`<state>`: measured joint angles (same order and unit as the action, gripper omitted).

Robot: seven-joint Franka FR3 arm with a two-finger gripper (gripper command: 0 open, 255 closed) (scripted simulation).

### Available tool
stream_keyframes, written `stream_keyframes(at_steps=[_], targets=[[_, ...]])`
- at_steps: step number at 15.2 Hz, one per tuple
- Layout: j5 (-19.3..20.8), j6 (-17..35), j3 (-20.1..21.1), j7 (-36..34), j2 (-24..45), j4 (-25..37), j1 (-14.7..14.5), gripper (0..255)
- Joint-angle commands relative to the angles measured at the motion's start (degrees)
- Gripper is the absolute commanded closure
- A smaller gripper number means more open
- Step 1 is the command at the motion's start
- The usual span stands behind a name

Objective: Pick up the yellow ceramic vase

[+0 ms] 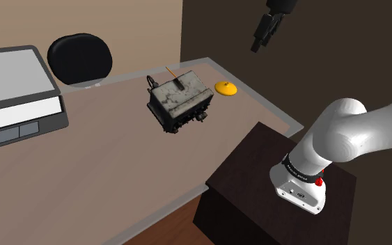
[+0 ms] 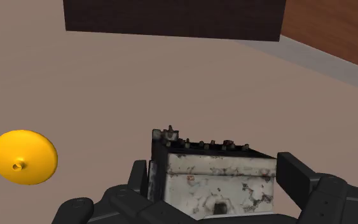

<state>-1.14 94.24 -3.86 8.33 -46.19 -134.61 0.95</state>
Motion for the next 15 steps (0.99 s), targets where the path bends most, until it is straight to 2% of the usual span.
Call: stream_keyframes(at_steps=[1, 8, 15], targets=[[0.00, 0.00, 0.00, 0.00, 0.00, 0.00, 0.00, 0], [2.97, 10.46, -4.76, 4.57, 9.14, -2.31, 1.72, 0], [4.36, 20.40, -9.55, 9.16, 21.08, -1.15, 2.95, 0]])
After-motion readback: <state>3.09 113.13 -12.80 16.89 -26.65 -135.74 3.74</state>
